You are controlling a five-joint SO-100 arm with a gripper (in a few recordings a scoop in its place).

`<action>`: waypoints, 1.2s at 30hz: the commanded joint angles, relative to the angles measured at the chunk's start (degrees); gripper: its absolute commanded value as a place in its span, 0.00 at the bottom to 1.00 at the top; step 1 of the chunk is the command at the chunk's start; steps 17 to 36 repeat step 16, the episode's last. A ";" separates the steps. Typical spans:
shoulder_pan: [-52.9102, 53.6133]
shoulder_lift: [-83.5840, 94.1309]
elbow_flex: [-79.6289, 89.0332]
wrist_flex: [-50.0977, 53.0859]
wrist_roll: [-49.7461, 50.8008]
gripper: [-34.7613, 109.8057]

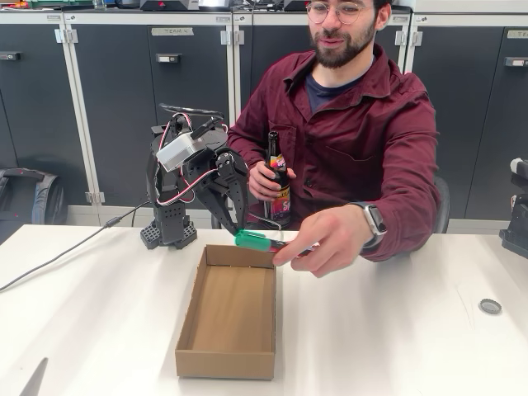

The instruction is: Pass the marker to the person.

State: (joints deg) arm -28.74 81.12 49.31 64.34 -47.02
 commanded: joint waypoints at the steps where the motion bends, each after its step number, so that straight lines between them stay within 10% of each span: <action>1: -0.09 2.37 -3.16 -1.58 0.09 0.21; 7: 0.70 2.55 -3.60 -0.88 4.92 0.48; 36: 0.79 2.37 -3.78 -0.88 5.10 0.49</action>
